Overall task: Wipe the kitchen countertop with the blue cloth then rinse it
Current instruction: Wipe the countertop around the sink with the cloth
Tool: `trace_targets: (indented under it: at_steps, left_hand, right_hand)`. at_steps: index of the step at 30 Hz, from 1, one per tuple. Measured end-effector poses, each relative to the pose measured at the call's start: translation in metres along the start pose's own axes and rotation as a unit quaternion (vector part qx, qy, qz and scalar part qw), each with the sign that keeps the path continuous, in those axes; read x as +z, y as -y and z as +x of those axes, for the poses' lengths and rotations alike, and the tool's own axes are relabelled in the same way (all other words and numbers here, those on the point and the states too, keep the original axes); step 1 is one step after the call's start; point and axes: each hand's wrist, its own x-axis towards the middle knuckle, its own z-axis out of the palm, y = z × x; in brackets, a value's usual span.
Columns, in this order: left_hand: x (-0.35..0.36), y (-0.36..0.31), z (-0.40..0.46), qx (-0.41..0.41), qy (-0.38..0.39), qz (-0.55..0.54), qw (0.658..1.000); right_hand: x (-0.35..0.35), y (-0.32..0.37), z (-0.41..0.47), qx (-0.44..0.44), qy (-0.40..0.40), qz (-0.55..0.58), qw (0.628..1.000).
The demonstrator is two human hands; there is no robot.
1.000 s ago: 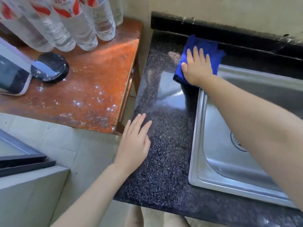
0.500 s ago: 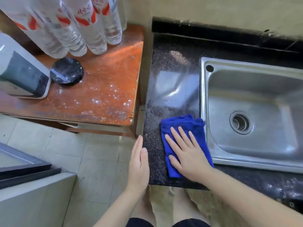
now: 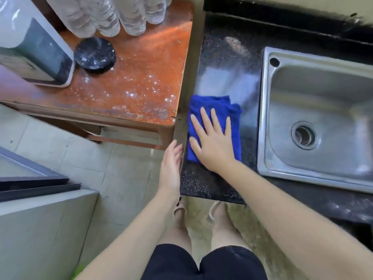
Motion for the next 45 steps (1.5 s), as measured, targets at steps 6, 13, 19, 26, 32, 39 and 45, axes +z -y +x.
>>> trace_targets:
  at_steps: [6,13,19,26,32,39,45]
  left_hand:
    - [0.018,0.034,-0.023,0.239,0.012,0.359,0.902]
    - [0.069,0.071,-0.039,0.335,0.211,0.558,0.730]
    - [0.124,0.099,-0.037,0.413,0.259,0.651,0.581]
    - [0.185,0.140,-0.050,0.373,0.131,0.598,0.697]
    - [0.186,0.147,-0.055,0.399,0.092,0.635,0.655]
    - [0.247,0.194,-0.084,0.439,0.195,0.701,0.527]
    - [0.283,0.225,-0.085,0.444,0.135,0.690,0.556]
  right_hand:
    - [0.030,-0.002,-0.129,-0.078,-0.053,-0.007,0.996]
    - [0.027,-0.123,-0.226,0.020,-0.015,-0.022,0.999]
    - [0.006,-0.238,-0.275,0.416,-0.043,0.078,0.905]
    - [0.020,-0.136,-0.238,0.187,-0.072,0.051,0.978]
    - [0.020,-0.267,-0.280,0.113,-0.053,0.050,0.991]
    - [-0.002,-0.421,-0.341,0.436,-0.071,0.074,0.894]
    - [0.010,-0.301,-0.298,0.334,-0.077,0.035,0.939]
